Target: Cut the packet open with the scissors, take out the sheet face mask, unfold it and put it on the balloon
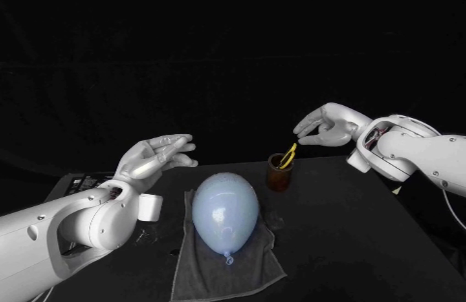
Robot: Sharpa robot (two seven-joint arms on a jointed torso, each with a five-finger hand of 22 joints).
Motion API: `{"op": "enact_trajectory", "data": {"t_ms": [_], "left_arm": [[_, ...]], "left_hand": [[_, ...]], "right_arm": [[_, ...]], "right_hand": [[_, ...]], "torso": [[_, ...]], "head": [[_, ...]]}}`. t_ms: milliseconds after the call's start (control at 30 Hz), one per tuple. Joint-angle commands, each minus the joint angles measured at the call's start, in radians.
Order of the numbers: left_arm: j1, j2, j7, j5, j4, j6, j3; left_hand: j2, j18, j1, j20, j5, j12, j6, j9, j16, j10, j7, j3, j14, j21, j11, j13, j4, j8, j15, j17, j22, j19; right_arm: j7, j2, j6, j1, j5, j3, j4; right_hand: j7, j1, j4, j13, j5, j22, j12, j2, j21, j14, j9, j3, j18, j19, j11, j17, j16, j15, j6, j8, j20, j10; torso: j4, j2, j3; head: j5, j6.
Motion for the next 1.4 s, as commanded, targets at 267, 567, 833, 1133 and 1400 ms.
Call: {"op": "enact_trajectory", "data": {"t_ms": [267, 567, 833, 1133, 1400], "left_arm": [[0.011, -0.006, -0.002, -0.005, -0.001, 0.035, 0.001], [0.014, -0.005, -0.016, -0.004, -0.007, 0.032, 0.001], [0.015, -0.004, -0.024, -0.004, -0.011, 0.031, 0.001], [0.015, -0.003, -0.033, -0.004, -0.015, 0.035, 0.001], [0.015, 0.0, -0.044, 0.011, -0.023, 0.038, 0.001]], "left_hand": [[-0.004, 0.009, -0.011, -0.005, 0.0, -0.007, 0.005, -0.002, 0.01, -0.003, 0.006, -0.001, -0.011, 0.01, 0.002, 0.0, 0.01, -0.007, 0.002, 0.007, 0.004, -0.005], [-0.004, 0.008, -0.012, -0.005, 0.0, -0.01, 0.004, -0.003, 0.012, -0.004, 0.008, -0.001, -0.02, 0.013, 0.003, 0.0, 0.011, -0.009, 0.003, 0.011, 0.006, -0.01], [-0.003, 0.008, -0.013, -0.004, 0.0, -0.011, 0.004, -0.003, 0.012, -0.004, 0.009, -0.001, -0.025, 0.014, 0.004, 0.0, 0.012, -0.01, 0.004, 0.013, 0.007, -0.014], [-0.002, 0.007, -0.014, -0.003, 0.0, -0.013, 0.003, -0.004, 0.013, -0.005, 0.01, -0.001, -0.03, 0.014, 0.005, 0.0, 0.013, -0.011, 0.006, 0.014, 0.008, -0.017], [0.001, 0.007, -0.018, -0.002, 0.0, -0.016, 0.002, -0.005, 0.014, -0.006, 0.014, -0.002, -0.037, 0.015, 0.008, 0.001, 0.017, -0.013, 0.008, 0.017, 0.009, -0.024]], "right_arm": [[-0.118, -0.001, 0.021, 0.005, -0.503, -0.001, 0.027], [-0.123, 0.023, -0.024, 0.003, -0.611, -0.003, 0.026], [-0.109, 0.031, -0.052, 0.002, -0.624, -0.003, 0.029], [-0.126, 0.053, -0.05, -0.003, -0.648, -0.003, 0.002], [-0.144, 0.09, -0.048, -0.013, -0.683, -0.004, -0.043]], "right_hand": [[-0.049, 0.187, 0.163, 0.001, -0.007, -0.128, 0.045, 0.006, -0.113, -0.027, 0.002, -0.316, 0.031, -0.07, -0.002, -0.081, -0.044, -0.015, -0.047, -0.013, -0.014, -0.177], [-0.053, 0.285, 0.284, 0.001, -0.045, -0.154, 0.07, -0.021, -0.148, -0.005, -0.001, -0.309, 0.035, -0.063, -0.02, -0.049, -0.011, -0.027, -0.051, -0.025, -0.036, -0.236], [-0.052, 0.318, 0.316, 0.003, -0.065, -0.092, 0.103, -0.021, -0.116, 0.011, 0.0, -0.254, 0.025, -0.02, -0.031, 0.01, 0.039, -0.045, -0.035, -0.024, -0.049, -0.211], [-0.054, 0.328, 0.312, 0.0, -0.078, -0.047, 0.111, -0.026, -0.089, 0.023, -0.002, -0.202, 0.018, 0.004, -0.034, 0.057, 0.08, -0.05, -0.03, -0.029, -0.056, -0.206], [-0.055, 0.326, 0.306, 0.001, -0.08, -0.032, 0.121, -0.032, -0.081, 0.024, -0.002, -0.17, 0.016, 0.009, -0.035, 0.071, 0.095, -0.05, -0.025, -0.031, -0.057, -0.189]], "torso": [[-0.0027, 0.025, 0.0141], [-0.0008, 0.033, 0.0213], [-0.0034, 0.038, 0.0217], [-0.0024, 0.042, 0.0234], [-0.0055, 0.046, 0.0247]], "head": [[-0.004, 0.022], [-0.005, 0.027], [-0.007, 0.038], [-0.005, 0.041], [0.001, 0.04]]}}
